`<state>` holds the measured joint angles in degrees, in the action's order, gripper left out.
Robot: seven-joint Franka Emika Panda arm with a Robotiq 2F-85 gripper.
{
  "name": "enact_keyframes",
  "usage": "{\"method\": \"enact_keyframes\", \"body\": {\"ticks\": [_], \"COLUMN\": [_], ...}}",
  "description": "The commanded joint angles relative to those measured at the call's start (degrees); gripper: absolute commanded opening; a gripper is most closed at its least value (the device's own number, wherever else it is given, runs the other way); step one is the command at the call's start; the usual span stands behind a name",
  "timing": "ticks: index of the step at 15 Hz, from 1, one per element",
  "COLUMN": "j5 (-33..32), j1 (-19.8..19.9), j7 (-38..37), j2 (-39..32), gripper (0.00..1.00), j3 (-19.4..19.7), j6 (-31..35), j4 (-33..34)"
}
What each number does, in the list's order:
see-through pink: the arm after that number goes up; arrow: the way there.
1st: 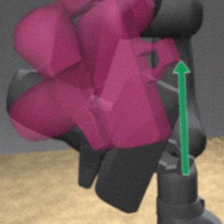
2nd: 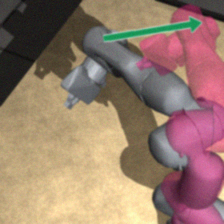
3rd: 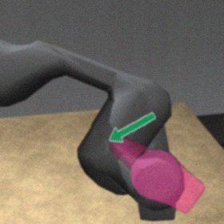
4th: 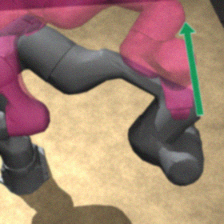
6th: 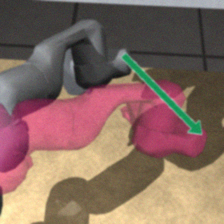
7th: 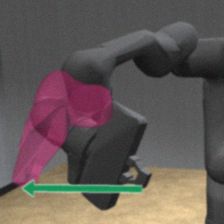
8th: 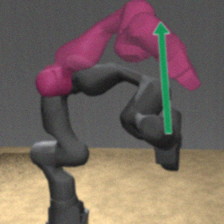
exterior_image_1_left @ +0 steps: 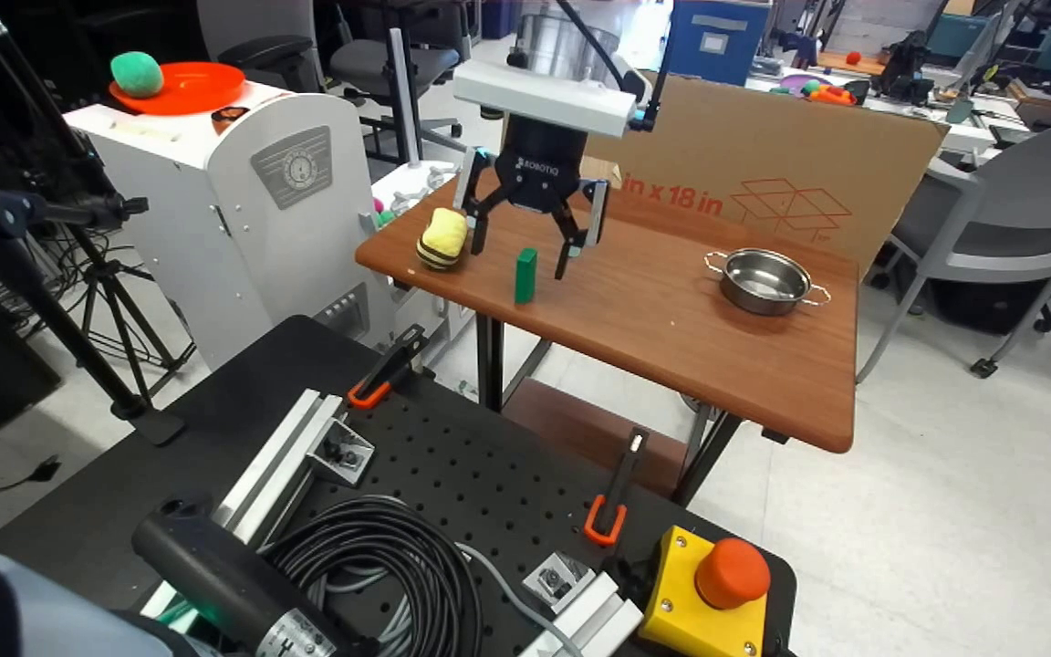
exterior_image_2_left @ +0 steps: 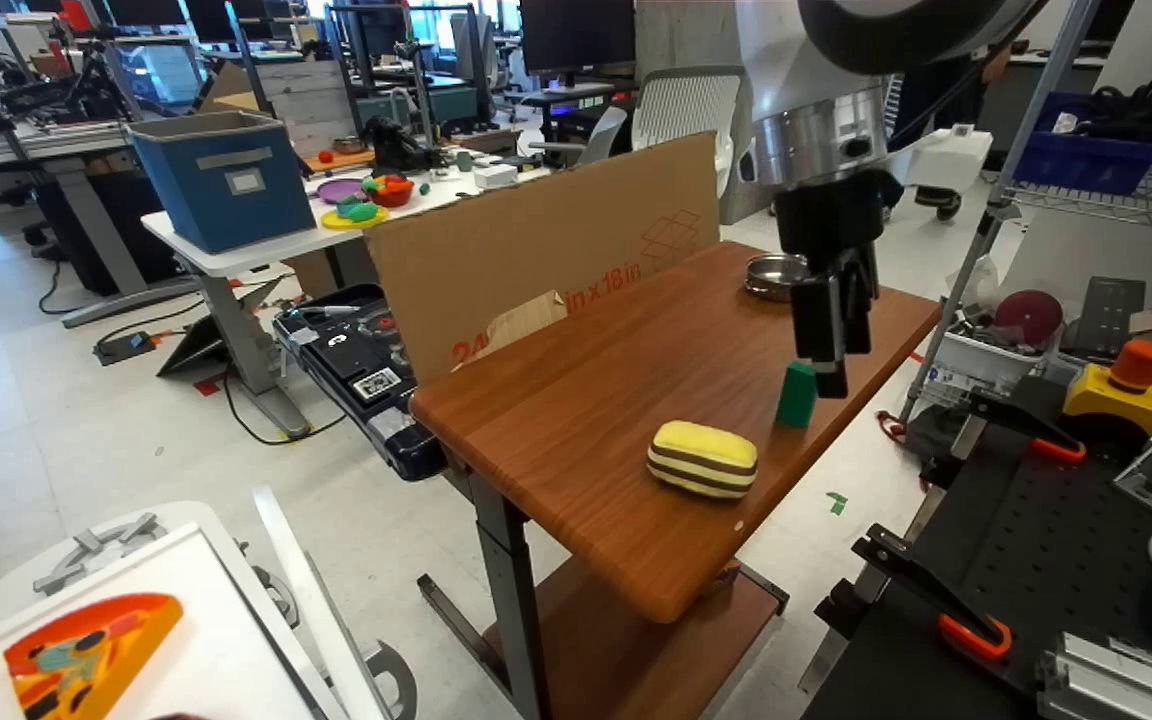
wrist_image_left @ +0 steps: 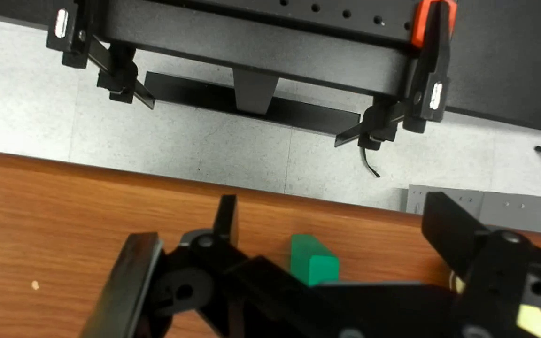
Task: Move the green block to the left
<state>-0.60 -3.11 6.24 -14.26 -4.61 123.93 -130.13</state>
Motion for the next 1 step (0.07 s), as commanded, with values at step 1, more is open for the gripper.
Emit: {"method": "enact_keyframes", "body": {"ticks": [1], "j5": [0.0], "j1": [-0.1], "j7": [0.0], "j2": [0.7], "gripper": [1.00], "j3": [0.1], "j6": [-0.2], "j4": [-0.5]}}
